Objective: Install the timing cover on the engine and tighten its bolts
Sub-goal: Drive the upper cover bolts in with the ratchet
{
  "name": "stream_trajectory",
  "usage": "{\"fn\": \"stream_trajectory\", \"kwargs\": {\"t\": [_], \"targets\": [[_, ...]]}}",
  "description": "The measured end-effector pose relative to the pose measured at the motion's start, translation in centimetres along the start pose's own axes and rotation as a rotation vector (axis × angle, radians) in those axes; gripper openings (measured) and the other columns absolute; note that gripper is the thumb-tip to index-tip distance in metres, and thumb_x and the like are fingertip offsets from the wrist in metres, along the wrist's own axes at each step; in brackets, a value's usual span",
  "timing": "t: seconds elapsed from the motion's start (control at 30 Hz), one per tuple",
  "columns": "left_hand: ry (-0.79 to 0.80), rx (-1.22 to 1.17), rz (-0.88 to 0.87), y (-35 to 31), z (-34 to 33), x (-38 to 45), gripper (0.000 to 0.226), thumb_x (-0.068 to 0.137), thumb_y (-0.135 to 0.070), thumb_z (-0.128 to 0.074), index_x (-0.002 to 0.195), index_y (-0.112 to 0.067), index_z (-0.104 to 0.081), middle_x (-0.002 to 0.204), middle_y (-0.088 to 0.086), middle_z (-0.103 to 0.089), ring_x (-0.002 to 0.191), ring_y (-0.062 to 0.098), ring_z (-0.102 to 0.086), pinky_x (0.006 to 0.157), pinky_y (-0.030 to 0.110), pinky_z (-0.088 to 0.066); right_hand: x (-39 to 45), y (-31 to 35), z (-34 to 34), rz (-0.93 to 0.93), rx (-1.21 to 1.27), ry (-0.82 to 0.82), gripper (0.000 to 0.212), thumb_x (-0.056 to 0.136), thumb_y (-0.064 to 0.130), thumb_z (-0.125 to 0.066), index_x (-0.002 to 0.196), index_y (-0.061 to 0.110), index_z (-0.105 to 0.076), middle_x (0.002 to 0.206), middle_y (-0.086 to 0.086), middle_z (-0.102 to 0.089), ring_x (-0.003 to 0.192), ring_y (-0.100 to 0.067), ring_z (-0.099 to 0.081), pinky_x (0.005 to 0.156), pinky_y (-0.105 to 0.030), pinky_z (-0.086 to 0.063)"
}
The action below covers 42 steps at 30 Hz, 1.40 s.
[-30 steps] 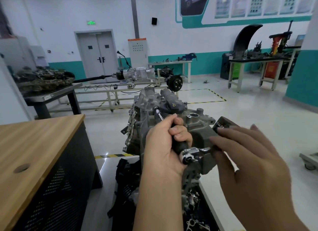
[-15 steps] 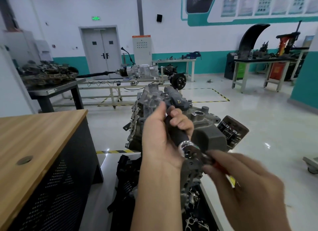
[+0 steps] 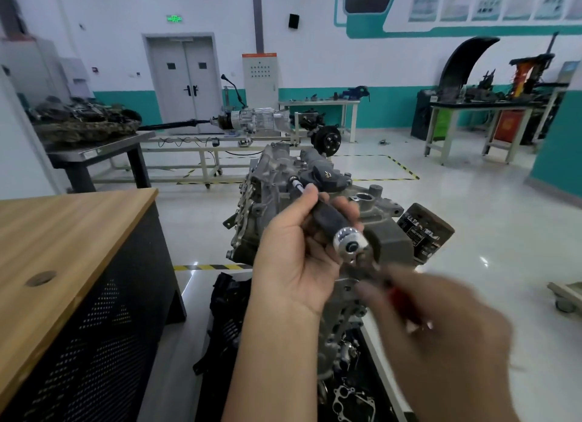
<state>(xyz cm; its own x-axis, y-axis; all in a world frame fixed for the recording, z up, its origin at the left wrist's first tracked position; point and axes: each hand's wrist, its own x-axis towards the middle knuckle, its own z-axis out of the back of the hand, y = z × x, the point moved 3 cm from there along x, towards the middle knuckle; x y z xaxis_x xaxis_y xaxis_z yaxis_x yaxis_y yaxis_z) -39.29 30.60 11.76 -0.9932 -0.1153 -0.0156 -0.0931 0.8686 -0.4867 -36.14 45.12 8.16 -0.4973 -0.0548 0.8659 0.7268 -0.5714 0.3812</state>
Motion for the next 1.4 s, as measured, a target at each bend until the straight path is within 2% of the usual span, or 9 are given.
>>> {"fn": "stream_trajectory", "kwargs": {"t": [0.1,0.3,0.5,0.67,0.9,1.13,1.2,1.3,1.4], "targets": [[-0.068,0.011,-0.003,0.3,0.1,0.0,0.016,0.093,-0.014,-0.066,0.08,-0.006,-0.063,0.064,0.009,-0.065,0.047,0.016,-0.064,0.042,0.025,-0.055,-1.7,0.6,-1.3,-0.047,0.118,0.148,0.014,0.081,0.038,-0.072,0.082,0.026,-0.079,0.067,0.012,-0.069,0.056,-0.009,-0.064,0.055,-0.028,-0.055],[-0.181,0.135,-0.084,0.7,0.8,0.0,0.024,0.095,-0.009,-0.064,0.072,-0.004,-0.066,0.061,0.012,-0.064,0.042,0.013,-0.059,0.038,0.017,-0.046,2.4,-0.7,1.5,0.131,-0.154,-0.139,0.009,0.08,0.011,-0.076,0.085,0.016,-0.08,0.095,0.002,-0.075,0.097,-0.03,-0.069,0.105,-0.062,-0.043],[-0.135,0.18,-0.107,-0.1,1.5,0.2,0.011,0.085,-0.009,-0.071,0.08,-0.001,-0.066,0.065,0.01,-0.063,0.045,0.012,-0.06,0.043,0.019,-0.052,-1.3,1.1,-2.6,-0.007,0.249,0.185,0.021,0.082,0.021,-0.075,0.102,0.028,-0.072,0.075,0.013,-0.067,0.064,-0.002,-0.059,0.057,-0.012,-0.045],[0.061,0.102,-0.086,-0.3,1.6,-0.3,0.032,0.087,-0.015,-0.06,0.113,0.003,-0.062,0.079,0.017,-0.072,0.069,0.022,-0.073,0.062,0.03,-0.061,-0.5,1.3,-2.8,-0.107,0.396,0.086,0.041,0.089,0.023,-0.07,0.117,0.051,-0.06,0.087,0.024,-0.071,0.068,-0.002,-0.068,0.058,-0.017,-0.052],[-0.103,0.253,-0.057,-1.6,1.8,0.2,0.015,0.08,-0.013,-0.075,0.081,0.0,-0.068,0.068,0.017,-0.072,0.056,0.023,-0.073,0.046,0.027,-0.056,3.6,1.1,0.6,0.381,-0.122,-0.131,0.018,0.096,0.003,-0.063,0.099,0.004,-0.081,0.094,-0.01,-0.076,0.085,-0.032,-0.066,0.085,-0.04,-0.052],[-0.12,0.351,-0.048,-1.7,1.0,1.0,0.014,0.084,-0.009,-0.076,0.071,-0.007,-0.071,0.07,0.011,-0.071,0.056,0.021,-0.069,0.04,0.022,-0.051,-0.6,1.4,-2.4,-0.19,0.385,0.064,0.029,0.085,0.031,-0.078,0.105,0.038,-0.058,0.085,0.017,-0.072,0.067,-0.005,-0.07,0.056,-0.023,-0.056],[-0.104,0.366,-0.049,-2.1,0.9,1.1,0.024,0.084,-0.01,-0.077,0.059,-0.008,-0.074,0.067,0.01,-0.071,0.054,0.02,-0.068,0.039,0.021,-0.05,0.7,1.6,-1.4,0.036,0.174,0.001,0.027,0.092,0.021,-0.072,0.112,0.035,-0.059,0.098,0.014,-0.071,0.084,-0.003,-0.069,0.07,-0.013,-0.054],[-0.07,0.406,-0.062,-2.4,1.1,1.2,0.022,0.072,-0.021,-0.083,0.052,-0.014,-0.075,0.064,0.007,-0.069,0.051,0.018,-0.066,0.038,0.02,-0.049,3.0,1.9,0.4,0.41,-0.149,-0.112,0.018,0.096,0.002,-0.059,0.102,0.01,-0.075,0.093,-0.001,-0.075,0.084,-0.026,-0.069,0.084,-0.038,-0.054],[-0.001,0.401,-0.033,-2.3,1.6,1.1,0.018,0.075,-0.026,-0.08,0.061,-0.015,-0.079,0.071,0.007,-0.073,0.056,0.018,-0.068,0.046,0.023,-0.054,3.1,1.6,0.4,0.317,-0.198,-0.055,0.014,0.094,0.007,-0.065,0.099,0.017,-0.072,0.083,0.001,-0.073,0.074,-0.021,-0.069,0.073,-0.031,-0.054]]}}
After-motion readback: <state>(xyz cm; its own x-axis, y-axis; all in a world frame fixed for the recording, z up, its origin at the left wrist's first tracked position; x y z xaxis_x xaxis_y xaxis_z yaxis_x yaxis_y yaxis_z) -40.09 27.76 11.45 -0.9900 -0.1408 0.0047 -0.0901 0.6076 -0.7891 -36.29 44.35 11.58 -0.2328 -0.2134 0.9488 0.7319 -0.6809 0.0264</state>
